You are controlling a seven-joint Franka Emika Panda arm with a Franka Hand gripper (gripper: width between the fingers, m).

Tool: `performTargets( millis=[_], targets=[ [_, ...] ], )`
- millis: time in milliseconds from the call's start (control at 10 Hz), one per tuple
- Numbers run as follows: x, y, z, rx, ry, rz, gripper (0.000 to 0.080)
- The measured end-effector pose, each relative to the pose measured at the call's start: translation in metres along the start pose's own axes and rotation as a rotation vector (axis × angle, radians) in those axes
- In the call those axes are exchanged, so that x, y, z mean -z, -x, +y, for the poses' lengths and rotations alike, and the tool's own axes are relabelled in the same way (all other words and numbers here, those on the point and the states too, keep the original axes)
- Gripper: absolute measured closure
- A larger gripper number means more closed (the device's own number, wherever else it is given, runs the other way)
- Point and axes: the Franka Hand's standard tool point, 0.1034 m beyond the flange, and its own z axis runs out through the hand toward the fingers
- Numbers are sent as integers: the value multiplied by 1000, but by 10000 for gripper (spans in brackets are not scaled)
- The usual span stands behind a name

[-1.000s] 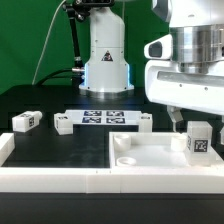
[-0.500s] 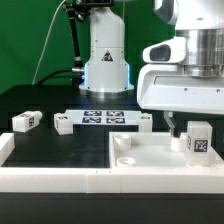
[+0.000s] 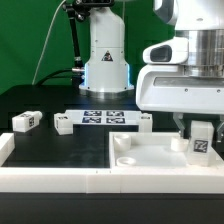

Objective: Assemble one leg

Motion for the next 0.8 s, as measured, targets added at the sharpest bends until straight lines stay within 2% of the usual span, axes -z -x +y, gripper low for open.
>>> performTargets(
  millis=[100,300,500,800],
  targets=[
    [0,0,0,0,1,0,508],
    [1,-2,2,-58,-3,-1,508],
    [0,-2,2,-253,-25,12,508],
    [-1,-1,1,-645,-73,9,508]
  ],
)
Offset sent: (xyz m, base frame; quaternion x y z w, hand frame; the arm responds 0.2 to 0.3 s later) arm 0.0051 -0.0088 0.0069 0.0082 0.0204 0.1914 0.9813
